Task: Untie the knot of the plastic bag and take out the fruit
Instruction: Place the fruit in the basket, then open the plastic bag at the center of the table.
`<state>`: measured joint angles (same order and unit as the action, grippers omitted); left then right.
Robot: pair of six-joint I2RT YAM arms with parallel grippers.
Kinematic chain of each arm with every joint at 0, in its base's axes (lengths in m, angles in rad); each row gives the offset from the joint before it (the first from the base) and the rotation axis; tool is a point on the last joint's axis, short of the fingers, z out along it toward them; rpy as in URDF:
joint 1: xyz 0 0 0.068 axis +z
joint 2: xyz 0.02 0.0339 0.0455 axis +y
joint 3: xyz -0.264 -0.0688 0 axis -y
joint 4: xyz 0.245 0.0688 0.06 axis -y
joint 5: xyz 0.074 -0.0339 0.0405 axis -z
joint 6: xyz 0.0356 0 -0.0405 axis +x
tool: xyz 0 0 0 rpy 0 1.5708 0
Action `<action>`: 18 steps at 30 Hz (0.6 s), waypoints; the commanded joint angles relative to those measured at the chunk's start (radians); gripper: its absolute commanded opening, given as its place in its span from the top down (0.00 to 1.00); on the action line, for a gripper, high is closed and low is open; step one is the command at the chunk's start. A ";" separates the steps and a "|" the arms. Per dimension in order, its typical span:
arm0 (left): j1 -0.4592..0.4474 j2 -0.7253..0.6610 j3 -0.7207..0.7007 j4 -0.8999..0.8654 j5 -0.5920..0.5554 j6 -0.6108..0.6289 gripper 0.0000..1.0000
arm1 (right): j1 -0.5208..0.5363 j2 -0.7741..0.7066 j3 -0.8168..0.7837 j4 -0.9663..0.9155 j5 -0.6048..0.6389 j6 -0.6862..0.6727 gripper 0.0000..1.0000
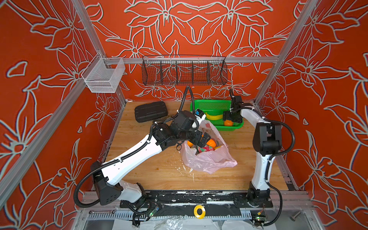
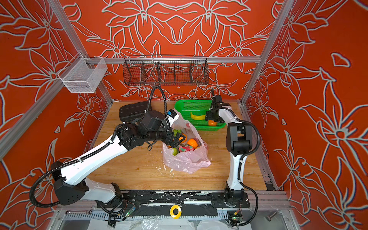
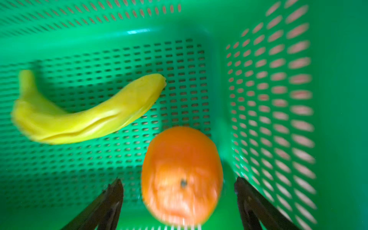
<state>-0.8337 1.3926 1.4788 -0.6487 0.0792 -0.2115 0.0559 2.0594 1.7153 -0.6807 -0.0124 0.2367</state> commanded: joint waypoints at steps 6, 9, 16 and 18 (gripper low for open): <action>-0.007 -0.128 -0.099 -0.028 -0.098 -0.107 0.01 | 0.017 -0.412 -0.170 0.019 -0.128 0.058 0.11; -0.007 -0.163 -0.146 -0.042 -0.125 -0.147 0.01 | 0.042 -0.561 -0.259 0.052 -0.188 0.096 0.12; -0.005 -0.285 -0.314 0.021 -0.155 -0.215 0.01 | 0.224 -0.881 -0.481 0.118 -0.209 0.150 0.15; -0.002 -0.294 -0.334 0.008 -0.191 -0.237 0.01 | 0.311 -0.937 -0.516 0.125 -0.225 0.160 0.16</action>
<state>-0.8371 1.1221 1.1687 -0.6502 -0.0536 -0.3969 0.2871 1.1805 1.2419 -0.5865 -0.2005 0.3576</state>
